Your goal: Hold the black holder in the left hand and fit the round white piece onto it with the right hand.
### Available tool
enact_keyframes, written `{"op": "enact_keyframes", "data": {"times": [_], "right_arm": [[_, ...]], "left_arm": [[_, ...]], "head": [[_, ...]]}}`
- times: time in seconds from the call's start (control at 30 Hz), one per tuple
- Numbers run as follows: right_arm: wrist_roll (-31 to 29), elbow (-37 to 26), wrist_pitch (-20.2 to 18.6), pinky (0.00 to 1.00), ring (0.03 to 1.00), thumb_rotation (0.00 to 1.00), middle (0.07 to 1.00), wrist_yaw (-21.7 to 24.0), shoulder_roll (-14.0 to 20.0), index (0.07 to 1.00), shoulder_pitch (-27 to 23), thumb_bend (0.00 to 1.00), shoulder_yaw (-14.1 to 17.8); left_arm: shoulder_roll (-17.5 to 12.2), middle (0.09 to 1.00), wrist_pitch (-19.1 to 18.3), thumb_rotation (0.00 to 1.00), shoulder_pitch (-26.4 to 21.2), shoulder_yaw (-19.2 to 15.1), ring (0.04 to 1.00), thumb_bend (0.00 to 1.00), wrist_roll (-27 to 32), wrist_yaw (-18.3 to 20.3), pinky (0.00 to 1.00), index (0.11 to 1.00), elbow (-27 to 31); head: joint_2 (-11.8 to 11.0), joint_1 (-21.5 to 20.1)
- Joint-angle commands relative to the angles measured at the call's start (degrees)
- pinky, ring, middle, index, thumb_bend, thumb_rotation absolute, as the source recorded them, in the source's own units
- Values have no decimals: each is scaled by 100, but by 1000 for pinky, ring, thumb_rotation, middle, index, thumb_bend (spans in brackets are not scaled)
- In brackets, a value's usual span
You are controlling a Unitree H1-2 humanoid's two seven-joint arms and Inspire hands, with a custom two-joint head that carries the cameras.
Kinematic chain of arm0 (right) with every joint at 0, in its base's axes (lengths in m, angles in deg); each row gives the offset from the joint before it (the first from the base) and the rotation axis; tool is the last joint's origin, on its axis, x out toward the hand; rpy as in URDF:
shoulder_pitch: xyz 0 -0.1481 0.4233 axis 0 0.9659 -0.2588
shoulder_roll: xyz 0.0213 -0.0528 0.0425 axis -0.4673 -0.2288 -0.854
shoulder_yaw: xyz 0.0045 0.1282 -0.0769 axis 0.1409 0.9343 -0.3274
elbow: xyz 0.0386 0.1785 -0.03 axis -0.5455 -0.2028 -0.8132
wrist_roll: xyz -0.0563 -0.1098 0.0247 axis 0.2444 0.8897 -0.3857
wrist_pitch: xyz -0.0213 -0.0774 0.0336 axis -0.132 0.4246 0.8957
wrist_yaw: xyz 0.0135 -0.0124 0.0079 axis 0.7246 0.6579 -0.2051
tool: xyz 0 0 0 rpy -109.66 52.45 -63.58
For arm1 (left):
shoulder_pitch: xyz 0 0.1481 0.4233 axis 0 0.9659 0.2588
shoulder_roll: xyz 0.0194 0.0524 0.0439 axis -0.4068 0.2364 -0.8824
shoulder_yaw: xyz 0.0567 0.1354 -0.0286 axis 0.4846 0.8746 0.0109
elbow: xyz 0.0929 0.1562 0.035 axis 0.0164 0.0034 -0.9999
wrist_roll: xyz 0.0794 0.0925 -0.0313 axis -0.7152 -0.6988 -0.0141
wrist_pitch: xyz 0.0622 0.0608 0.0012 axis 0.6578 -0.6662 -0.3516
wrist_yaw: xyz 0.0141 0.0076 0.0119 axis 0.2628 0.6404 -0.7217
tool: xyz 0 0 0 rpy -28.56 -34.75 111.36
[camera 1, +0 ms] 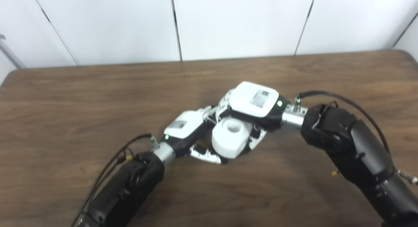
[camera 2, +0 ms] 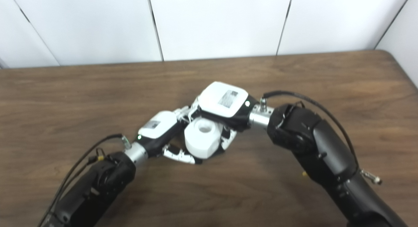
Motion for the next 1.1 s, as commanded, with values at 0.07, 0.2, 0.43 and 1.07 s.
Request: {"op": "enact_keyframes", "data": {"times": [0.07,0.2,0.43,1.07], "right_arm": [[-12,1,177,732,739,134,681,-5,177,481,-179,524,-42],[-1,-9,291,732,741,134,679,49,337,481,-205,524,-79],[-85,-112,203,762,747,134,678,197,492,481,-210,524,-91],[377,-369,-415,743,758,186,746,167,294,856,-15,875,100]], "left_arm": [[-121,982,-22,68,268,240,1000,524,-109,503,969,486,-70],[-117,976,2,68,281,224,999,524,-121,449,960,486,-82],[-123,972,-11,67,296,215,998,524,-129,466,951,485,-43],[-111,973,6,68,276,229,998,524,-141,458,948,486,-141]], "head": [[12,-60],[15,-65],[58,-42],[31,-74]]}}
